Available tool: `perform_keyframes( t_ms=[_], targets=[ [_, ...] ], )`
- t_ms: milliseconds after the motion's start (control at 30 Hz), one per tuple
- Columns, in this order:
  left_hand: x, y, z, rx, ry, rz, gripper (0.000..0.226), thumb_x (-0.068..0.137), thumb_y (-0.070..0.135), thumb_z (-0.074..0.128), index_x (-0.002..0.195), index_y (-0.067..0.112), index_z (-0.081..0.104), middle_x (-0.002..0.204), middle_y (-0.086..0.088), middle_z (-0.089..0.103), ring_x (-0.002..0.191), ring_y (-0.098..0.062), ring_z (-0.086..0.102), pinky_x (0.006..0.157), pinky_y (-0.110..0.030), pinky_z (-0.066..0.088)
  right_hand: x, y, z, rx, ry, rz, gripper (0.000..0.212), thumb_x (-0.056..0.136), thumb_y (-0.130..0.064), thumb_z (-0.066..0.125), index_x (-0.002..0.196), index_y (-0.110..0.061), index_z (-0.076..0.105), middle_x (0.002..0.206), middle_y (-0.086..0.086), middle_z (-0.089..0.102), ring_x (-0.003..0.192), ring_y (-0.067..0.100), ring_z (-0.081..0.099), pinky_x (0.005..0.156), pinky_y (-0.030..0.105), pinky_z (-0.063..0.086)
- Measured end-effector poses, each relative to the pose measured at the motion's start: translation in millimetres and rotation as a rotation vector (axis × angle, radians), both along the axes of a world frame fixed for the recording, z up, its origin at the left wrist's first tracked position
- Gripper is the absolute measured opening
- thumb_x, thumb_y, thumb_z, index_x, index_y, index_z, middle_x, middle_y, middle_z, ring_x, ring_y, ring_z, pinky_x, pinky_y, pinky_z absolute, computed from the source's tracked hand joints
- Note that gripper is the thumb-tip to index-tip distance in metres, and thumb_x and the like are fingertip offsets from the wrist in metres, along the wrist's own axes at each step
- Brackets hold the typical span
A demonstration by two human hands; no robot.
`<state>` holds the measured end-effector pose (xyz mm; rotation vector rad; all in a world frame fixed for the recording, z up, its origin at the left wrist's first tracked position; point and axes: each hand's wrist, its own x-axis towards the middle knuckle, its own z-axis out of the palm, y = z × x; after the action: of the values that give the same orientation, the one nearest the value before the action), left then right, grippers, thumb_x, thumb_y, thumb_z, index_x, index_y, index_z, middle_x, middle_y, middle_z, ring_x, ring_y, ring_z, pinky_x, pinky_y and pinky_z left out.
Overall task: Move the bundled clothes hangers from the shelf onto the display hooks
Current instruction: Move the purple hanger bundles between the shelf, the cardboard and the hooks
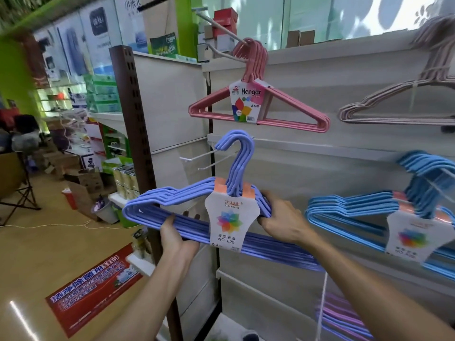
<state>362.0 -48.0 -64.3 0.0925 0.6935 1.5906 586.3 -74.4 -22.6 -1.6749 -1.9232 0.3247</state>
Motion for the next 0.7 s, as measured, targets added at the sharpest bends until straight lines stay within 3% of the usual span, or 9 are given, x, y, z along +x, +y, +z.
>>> perform_keyframes(
  t_ms=[233, 367, 533, 700],
  targets=[
    [-4.9, 69.9, -9.5, -0.01, 0.014, -0.141, 0.018, 0.095, 0.029, 0.053, 0.092, 0.011, 0.056, 0.091, -0.013, 0.06, 0.085, -0.032, 0.061, 0.091, -0.05, 0.048, -6.9, 47.8, 0.0, -0.004, -0.051, -0.096, 0.052, 0.079, -0.033, 0.055, 0.128, -0.041, 0.04, 0.115, 0.0, 0.069, 0.104, 0.035, 0.062, 0.083, 0.04, 0.047],
    [-9.8, 116.1, -17.9, -0.016, 0.028, -0.193, 0.024, 0.092, 0.031, 0.055, 0.105, 0.011, 0.056, 0.102, -0.017, 0.062, 0.094, -0.037, 0.063, 0.086, -0.051, 0.051, -13.6, 76.0, 1.2, -0.003, -0.085, -0.154, 0.056, 0.079, -0.032, 0.055, 0.132, -0.038, 0.038, 0.114, 0.001, 0.069, 0.103, 0.035, 0.063, 0.082, 0.04, 0.048],
    [-10.8, 165.8, -28.1, -0.011, -0.005, -0.27, 0.017, 0.096, 0.028, 0.052, 0.098, 0.012, 0.056, 0.09, -0.011, 0.061, 0.083, -0.031, 0.062, 0.073, -0.047, 0.051, -22.1, 103.0, -4.3, -0.021, -0.078, -0.219, 0.053, 0.077, -0.03, 0.055, 0.127, -0.037, 0.041, 0.111, 0.001, 0.068, 0.099, 0.034, 0.062, 0.082, 0.041, 0.049],
    [-9.0, 205.3, -35.7, -0.033, -0.033, -0.345, 0.033, 0.094, 0.03, 0.054, 0.121, 0.013, 0.057, 0.118, -0.015, 0.061, 0.11, -0.038, 0.062, 0.095, -0.055, 0.049, -26.2, 128.9, -8.6, -0.031, -0.102, -0.288, 0.057, 0.076, -0.03, 0.056, 0.13, -0.037, 0.039, 0.112, 0.002, 0.068, 0.099, 0.034, 0.063, 0.085, 0.044, 0.051]
  ],
)
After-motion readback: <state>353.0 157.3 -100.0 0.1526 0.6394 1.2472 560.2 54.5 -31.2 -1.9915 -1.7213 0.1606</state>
